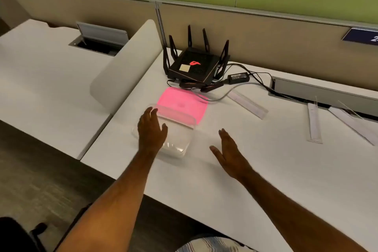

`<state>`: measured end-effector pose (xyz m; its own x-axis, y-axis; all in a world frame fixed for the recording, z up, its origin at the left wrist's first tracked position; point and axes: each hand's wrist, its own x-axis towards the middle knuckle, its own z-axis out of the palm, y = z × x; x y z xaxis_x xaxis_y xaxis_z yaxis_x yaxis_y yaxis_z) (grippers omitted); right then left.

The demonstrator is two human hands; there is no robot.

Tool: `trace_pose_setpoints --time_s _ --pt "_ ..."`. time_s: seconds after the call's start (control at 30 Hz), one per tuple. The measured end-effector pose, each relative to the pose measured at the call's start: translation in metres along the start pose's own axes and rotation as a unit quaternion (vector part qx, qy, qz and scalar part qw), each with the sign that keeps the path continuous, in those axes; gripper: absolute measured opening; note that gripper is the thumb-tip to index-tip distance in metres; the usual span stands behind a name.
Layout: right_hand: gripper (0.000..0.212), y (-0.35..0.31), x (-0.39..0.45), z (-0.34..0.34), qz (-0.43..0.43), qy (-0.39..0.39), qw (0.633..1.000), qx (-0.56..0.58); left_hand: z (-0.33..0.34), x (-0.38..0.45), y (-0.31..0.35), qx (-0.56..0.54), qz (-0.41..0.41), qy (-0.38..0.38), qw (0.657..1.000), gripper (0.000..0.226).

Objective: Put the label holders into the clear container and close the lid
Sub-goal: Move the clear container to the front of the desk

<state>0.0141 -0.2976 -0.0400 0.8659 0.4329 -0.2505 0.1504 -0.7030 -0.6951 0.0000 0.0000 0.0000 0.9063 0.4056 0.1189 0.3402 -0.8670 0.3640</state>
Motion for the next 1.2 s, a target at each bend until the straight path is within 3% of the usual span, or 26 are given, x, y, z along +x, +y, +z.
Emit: trace_pose_setpoints --time_s 0.17,0.37,0.57,1.2 --pt "0.082 -0.022 0.005 0.023 -0.024 -0.049 0.999 0.000 -0.011 0.009 -0.034 0.008 -0.093 -0.043 0.995 0.074" --pt "0.085 -0.048 0.010 0.052 -0.008 -0.079 0.995 0.053 -0.008 0.018 -0.056 -0.005 -0.127 -0.082 0.988 0.078" --pt "0.084 -0.068 0.013 0.062 0.040 -0.082 0.983 0.158 -0.005 0.022 -0.060 -0.057 -0.165 -0.077 0.982 0.071" --pt "0.079 -0.082 -0.006 0.041 0.071 -0.061 0.959 0.266 -0.002 0.010 -0.049 -0.240 -0.202 -0.032 0.949 0.048"
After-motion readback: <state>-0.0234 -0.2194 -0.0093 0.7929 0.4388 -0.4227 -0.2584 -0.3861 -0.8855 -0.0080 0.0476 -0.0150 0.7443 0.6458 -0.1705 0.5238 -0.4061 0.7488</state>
